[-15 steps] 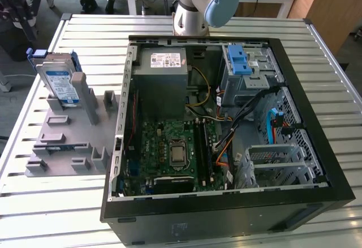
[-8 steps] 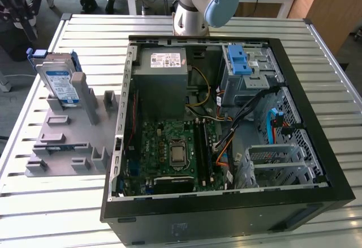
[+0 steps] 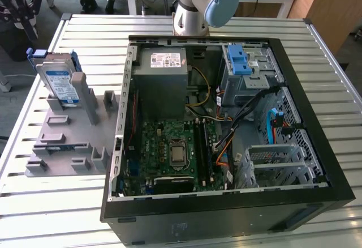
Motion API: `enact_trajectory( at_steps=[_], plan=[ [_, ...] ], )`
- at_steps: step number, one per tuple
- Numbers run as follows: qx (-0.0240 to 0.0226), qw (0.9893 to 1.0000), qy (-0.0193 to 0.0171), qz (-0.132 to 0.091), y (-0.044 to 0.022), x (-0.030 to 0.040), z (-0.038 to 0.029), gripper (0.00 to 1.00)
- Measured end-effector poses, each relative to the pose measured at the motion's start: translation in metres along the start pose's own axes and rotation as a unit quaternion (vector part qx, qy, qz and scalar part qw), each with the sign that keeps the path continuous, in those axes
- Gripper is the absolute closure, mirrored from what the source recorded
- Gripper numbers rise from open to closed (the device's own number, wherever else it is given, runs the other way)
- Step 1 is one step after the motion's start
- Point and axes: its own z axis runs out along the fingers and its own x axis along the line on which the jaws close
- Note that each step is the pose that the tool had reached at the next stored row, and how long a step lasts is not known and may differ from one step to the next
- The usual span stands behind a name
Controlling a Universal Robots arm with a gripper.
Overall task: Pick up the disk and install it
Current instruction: 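Pick up the disk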
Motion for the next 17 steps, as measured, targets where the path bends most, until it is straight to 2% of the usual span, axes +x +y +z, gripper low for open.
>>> enact_trajectory(
  at_steps=[6,10,12,17],
  plan=[
    [-0.0005,0.9997,-0.0007,-0.026,0.0,0.0,0.0002,0.89],
    [-0.0009,0.9989,-0.0013,-0.047,0.0,0.0,0.0005,0.89],
    [-0.0011,0.9981,-0.0017,-0.061,0.0,0.0,0.0006,0.89],
    [-0.002,0.9943,-0.0029,-0.107,0.0,0.0,0.0008,0.89]
  ],
)
